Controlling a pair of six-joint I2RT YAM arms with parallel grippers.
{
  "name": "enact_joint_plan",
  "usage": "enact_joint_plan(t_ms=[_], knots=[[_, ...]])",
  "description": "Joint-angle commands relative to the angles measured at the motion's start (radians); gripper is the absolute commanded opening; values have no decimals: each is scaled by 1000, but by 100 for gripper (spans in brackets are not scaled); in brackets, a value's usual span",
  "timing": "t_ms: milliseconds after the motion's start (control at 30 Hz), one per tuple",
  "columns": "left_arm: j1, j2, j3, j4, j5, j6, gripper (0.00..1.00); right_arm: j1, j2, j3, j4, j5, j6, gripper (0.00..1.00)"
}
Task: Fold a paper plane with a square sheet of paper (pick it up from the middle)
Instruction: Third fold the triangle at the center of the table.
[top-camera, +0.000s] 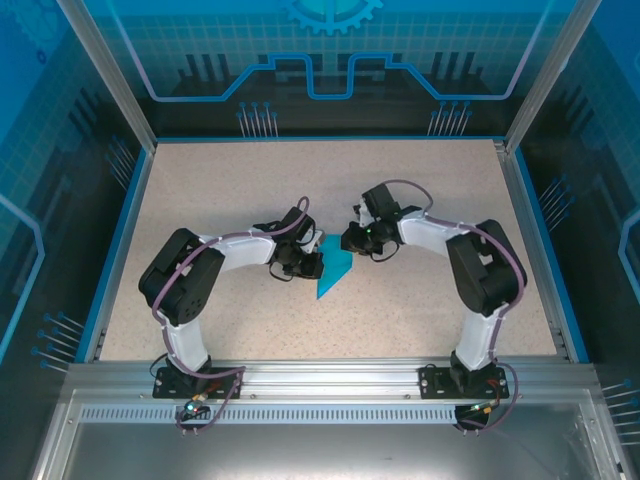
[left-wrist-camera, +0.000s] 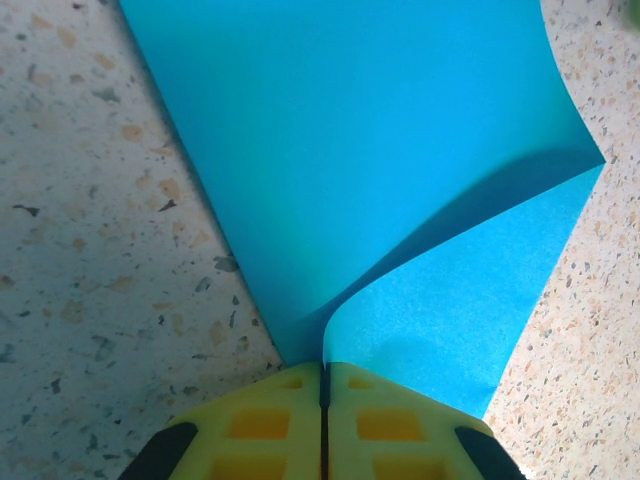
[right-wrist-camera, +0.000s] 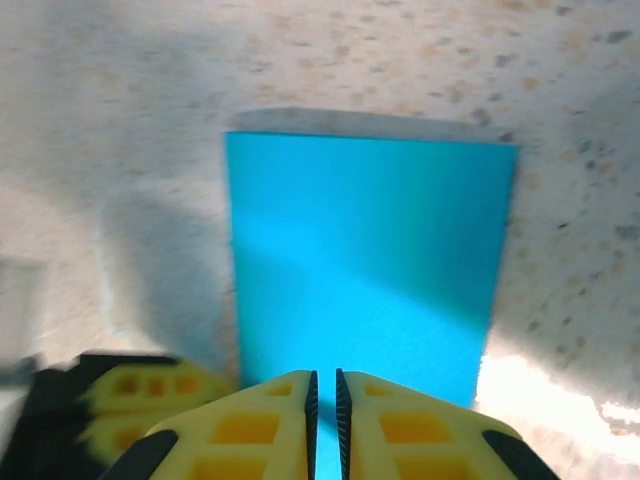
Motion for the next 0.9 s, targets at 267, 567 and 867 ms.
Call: enact_joint_plan(t_ms=[267, 567, 867], knots=[[0, 37, -21, -53, -34, 9, 7, 64, -54, -235, 270, -127, 127, 12], [0, 39, -23, -61, -42, 11, 5, 59, 24, -275, 276, -74, 96, 12], [0, 41, -20, -63, -42, 11, 5, 29, -64, -265, 265, -93, 98, 14]])
